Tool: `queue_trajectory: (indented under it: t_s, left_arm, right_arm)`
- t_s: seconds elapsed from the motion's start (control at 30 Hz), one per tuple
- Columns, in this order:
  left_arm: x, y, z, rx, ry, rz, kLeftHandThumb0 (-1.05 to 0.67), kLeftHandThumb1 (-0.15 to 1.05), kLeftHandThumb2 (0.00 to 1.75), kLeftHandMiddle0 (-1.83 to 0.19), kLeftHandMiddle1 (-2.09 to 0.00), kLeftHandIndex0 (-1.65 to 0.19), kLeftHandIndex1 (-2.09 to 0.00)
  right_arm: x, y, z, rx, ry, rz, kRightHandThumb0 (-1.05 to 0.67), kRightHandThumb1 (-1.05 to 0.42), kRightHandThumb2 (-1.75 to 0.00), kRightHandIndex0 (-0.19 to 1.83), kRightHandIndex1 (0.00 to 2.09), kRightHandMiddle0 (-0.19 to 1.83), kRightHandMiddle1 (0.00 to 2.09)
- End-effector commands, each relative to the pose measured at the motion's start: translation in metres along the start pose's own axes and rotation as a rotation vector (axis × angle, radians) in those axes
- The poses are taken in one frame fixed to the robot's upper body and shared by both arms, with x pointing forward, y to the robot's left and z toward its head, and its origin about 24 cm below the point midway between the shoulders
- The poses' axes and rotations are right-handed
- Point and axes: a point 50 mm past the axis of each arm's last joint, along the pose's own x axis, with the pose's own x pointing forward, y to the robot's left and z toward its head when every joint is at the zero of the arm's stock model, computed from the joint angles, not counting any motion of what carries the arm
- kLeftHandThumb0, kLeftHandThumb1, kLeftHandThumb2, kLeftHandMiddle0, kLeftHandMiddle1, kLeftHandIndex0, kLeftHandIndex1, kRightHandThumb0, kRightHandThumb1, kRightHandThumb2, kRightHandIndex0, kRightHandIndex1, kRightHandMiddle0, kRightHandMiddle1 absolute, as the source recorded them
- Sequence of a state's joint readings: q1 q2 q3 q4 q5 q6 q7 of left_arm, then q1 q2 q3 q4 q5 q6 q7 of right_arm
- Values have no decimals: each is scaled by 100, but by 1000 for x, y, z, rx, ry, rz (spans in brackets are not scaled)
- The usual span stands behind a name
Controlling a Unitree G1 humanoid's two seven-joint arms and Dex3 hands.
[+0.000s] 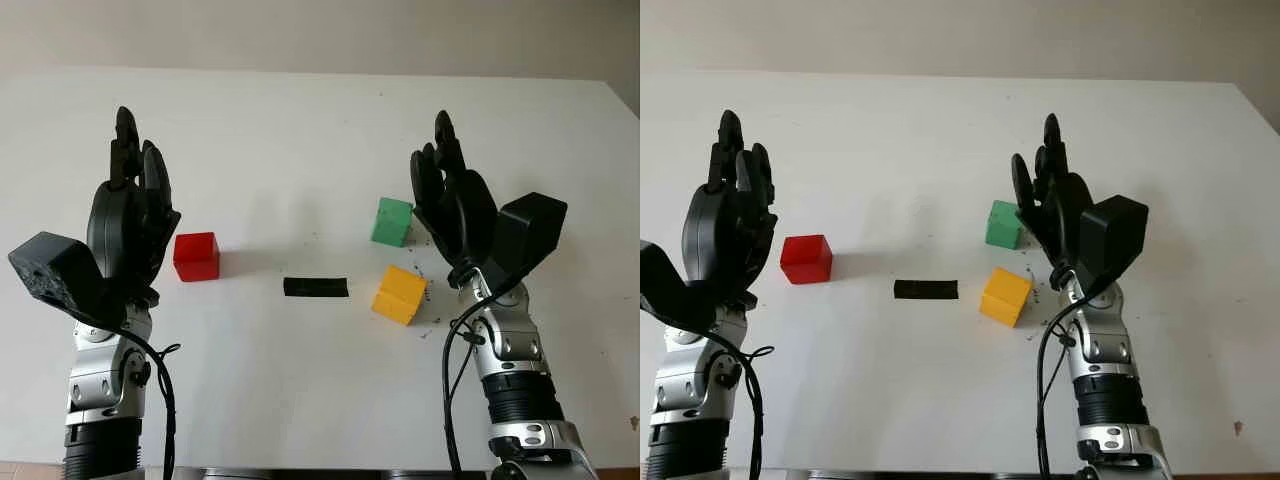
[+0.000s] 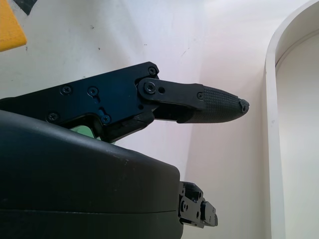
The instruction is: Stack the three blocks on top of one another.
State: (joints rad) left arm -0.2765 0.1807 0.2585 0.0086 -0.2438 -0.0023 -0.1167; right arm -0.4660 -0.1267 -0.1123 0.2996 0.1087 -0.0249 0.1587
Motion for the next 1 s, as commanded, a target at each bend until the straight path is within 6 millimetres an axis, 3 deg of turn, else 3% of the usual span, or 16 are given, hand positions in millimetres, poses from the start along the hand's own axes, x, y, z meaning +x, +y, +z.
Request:
queue_trajectory:
  t_s: [0.0,0.33,0.6,0.7,0.87,0.97]
  left_arm:
    - [-2,2,1,10,-4,5,-74,105,64,19,-1,19,-1]
    - [-4,1,-3,-7,12,6,-74,105,62,19,0,19,0]
    - [-7,4,7,35,-4,1,-72,105,60,19,-2,18,-1]
    - [-8,9,13,135,-29,-12,-68,105,59,12,-6,14,-4]
    - [-2,20,41,625,-105,-16,-60,105,34,-32,-18,-32,-31]
    - [-4,26,57,824,-81,-56,-61,105,21,-28,-16,-34,-46]
  right_arm:
    - [0,1,8,-3,-35,10,-69,-105,-55,-19,0,-19,0]
    - [0,0,4,-5,-25,20,-67,-105,-57,-19,0,-19,0]
    - [-3,-7,7,-22,-27,-8,-70,-105,-53,-19,0,-19,0]
    - [-4,-7,8,-25,-30,-11,-71,-105,-52,-19,0,-19,1]
    - [-5,-7,9,-17,-28,-7,-69,-105,-52,-19,0,-19,0]
    - [-4,-7,8,-19,-25,-13,-70,-105,-52,-19,0,-19,0]
